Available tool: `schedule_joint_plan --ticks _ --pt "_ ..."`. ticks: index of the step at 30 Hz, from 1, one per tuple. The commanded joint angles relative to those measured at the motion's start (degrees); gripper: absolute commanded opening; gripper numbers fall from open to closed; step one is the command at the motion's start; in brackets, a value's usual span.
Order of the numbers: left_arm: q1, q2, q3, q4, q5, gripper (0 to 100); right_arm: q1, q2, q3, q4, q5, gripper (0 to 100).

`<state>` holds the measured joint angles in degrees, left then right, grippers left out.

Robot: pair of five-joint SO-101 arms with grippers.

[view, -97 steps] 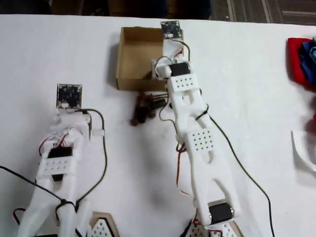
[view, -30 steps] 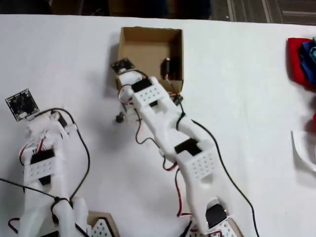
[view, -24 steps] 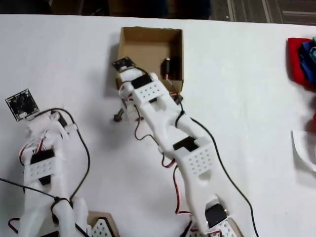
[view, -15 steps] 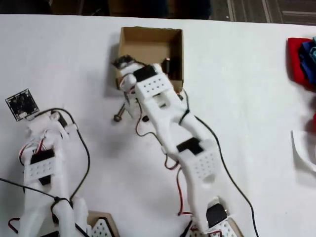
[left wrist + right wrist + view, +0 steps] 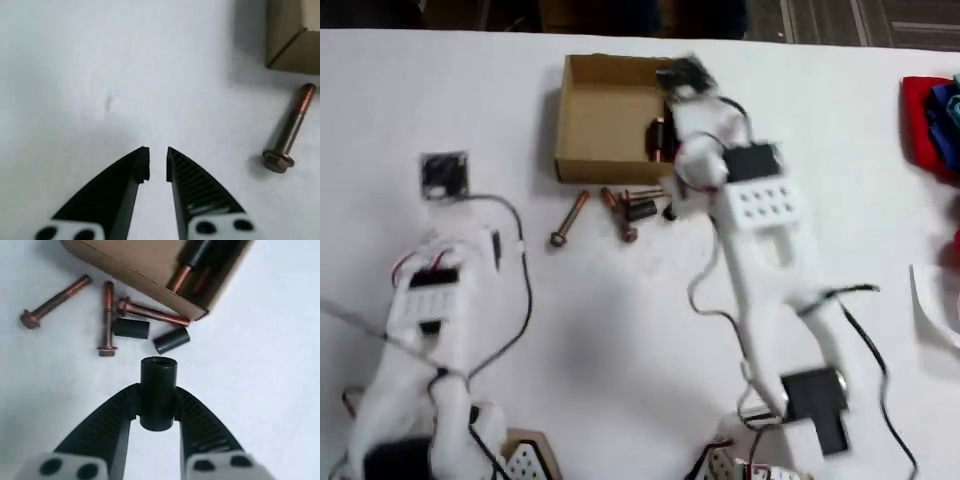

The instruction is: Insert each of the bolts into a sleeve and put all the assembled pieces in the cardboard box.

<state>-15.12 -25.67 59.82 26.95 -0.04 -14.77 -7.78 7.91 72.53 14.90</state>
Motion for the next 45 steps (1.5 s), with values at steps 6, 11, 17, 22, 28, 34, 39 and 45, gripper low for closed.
schedule_joint_plan --ticks 6,11,17,22,28,34,39,45 --pt "8.0 30.86 -44.7 34.81 -7.65 8 8.48 -11.3 29.54 -20.97 0.18 2.3" --pt "11.87 43.43 -68.35 50.46 -8.0 8 11.65 -11.3 32.79 -24.84 0.44 2.3" --pt "18.02 56.53 -88.13 63.47 -7.82 9 13.14 -11.21 32.79 -25.8 0.0 2.3" --pt "20.75 65.41 -100.62 70.24 -7.74 17 13.14 -11.21 32.79 -25.89 0.0 2.3" --pt "18.73 72.62 -109.14 72.18 -7.82 14 13.23 -11.21 32.88 -25.63 0.0 2.3" --pt "17.32 77.01 -109.58 72.18 -8.09 14 15.69 -11.21 32.88 -25.8 0.0 2.3" --pt "17.76 79.65 -109.67 73.05 -8.18 14 16.48 -11.21 32.88 -26.33 0.0 2.3" --pt "17.32 81.14 -109.67 73.05 -8.18 8 16.13 -11.12 33.49 -26.68 -0.09 2.3"
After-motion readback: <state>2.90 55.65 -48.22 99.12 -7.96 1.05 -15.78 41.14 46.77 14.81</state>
